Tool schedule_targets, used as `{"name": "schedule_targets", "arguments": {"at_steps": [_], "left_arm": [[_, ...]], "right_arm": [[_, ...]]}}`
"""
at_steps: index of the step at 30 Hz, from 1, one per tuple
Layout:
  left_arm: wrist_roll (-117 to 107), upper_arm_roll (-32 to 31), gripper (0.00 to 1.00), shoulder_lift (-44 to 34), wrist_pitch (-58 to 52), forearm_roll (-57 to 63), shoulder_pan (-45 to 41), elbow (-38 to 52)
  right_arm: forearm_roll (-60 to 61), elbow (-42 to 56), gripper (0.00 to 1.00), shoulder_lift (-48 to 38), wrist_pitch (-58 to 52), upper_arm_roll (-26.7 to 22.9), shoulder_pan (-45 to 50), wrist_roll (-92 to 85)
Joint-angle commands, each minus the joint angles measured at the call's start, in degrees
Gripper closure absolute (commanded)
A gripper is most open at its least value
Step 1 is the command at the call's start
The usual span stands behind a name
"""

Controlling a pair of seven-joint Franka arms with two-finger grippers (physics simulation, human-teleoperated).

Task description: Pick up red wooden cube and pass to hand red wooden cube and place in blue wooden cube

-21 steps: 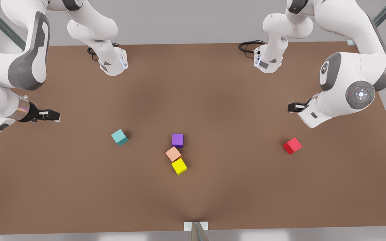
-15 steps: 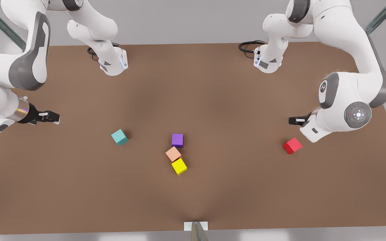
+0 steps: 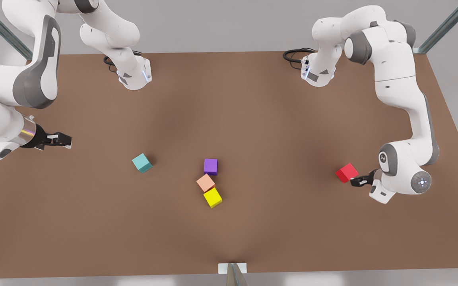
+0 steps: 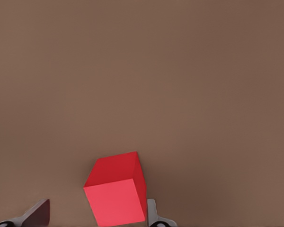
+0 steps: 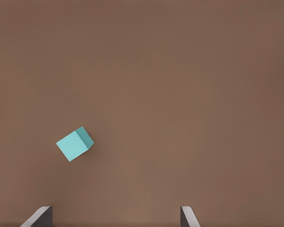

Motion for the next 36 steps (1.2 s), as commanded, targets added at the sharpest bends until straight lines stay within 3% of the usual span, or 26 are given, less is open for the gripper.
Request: {"name": "schedule_targets", "arguments": {"at_steps": [1,8,28,29,30,33,36], "left_arm": [[-7.09,0.10,0.00,-0.50,7.11,-2.10,0.00,-1.83],[-7.00,0.10,0.00,-1.46,12.47,-4.56,-0.36,-9.47],[-11.92,-0.16,0.00,0.30,17.74,-4.74,-0.71,-15.28],[-12.01,-0.16,0.07,0.38,17.74,-4.82,-0.88,-15.28],[-12.01,-0.16,0.22,0.38,17.74,-4.74,-0.97,-15.28],[-12.10,-0.33,0.34,0.12,17.66,-4.82,-0.97,-15.10],[-12.18,-5.17,0.35,-0.93,8.44,-9.39,0.35,-7.37]], "right_arm": [[0.00,0.03,0.00,-0.06,0.10,-0.02,0.03,-0.97],[0.00,0.03,0.00,-0.06,0.10,-0.02,-0.06,-0.97],[0.00,-0.15,0.00,0.20,0.01,-0.02,0.03,-0.97],[0.00,-0.32,0.00,0.20,0.01,-0.02,0.03,-0.97],[0.00,-0.32,0.00,0.20,0.01,-0.02,0.03,-0.97],[0.00,-0.32,0.00,0.20,0.01,0.07,0.03,-0.97],[3.87,1.61,0.00,3.19,0.18,0.42,1.17,-1.32]]}}
